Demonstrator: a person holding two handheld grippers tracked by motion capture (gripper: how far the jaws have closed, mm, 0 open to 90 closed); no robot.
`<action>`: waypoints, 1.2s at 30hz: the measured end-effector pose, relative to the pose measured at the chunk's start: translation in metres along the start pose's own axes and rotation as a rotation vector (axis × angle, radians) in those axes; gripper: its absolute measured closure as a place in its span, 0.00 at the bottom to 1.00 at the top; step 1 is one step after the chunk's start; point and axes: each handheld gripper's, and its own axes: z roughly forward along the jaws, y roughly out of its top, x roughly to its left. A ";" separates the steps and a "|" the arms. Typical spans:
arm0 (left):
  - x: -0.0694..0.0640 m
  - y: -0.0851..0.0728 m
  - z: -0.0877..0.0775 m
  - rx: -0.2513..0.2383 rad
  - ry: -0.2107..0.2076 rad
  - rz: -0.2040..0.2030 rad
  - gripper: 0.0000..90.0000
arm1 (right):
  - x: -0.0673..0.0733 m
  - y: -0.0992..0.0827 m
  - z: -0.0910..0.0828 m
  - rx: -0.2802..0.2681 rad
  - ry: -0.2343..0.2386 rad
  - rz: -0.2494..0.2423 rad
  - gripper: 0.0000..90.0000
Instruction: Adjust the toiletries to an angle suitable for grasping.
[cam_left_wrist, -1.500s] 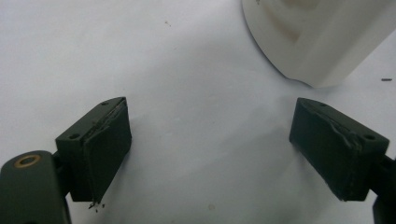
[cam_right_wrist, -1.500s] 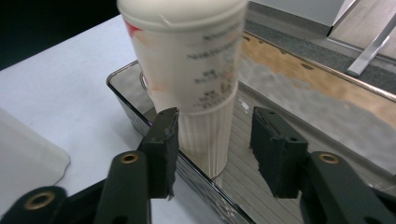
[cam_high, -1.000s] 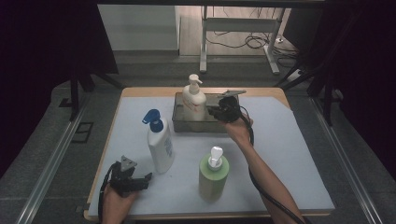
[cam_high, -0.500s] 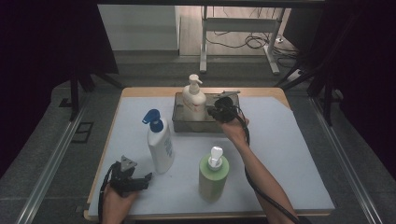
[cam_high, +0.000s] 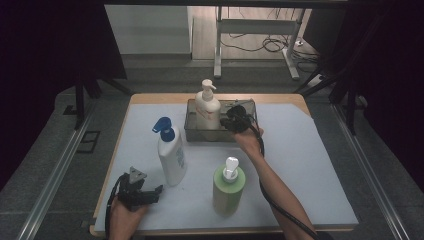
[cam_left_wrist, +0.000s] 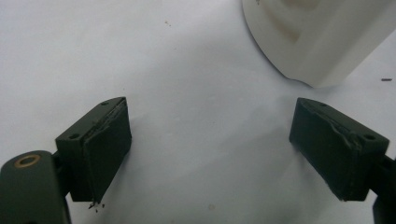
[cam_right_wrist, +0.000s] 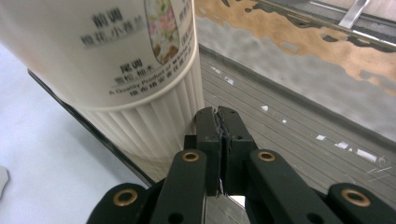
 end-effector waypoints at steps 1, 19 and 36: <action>0.000 0.000 0.000 0.000 0.000 0.000 0.14 | 0.000 0.000 0.001 0.001 0.005 0.007 0.97; 0.000 0.000 0.000 0.000 0.000 -0.001 0.14 | 0.011 0.004 0.009 0.019 0.015 -0.019 0.96; 0.000 0.000 0.000 0.000 0.000 0.000 0.14 | 0.026 0.011 0.016 0.029 0.059 -0.048 0.95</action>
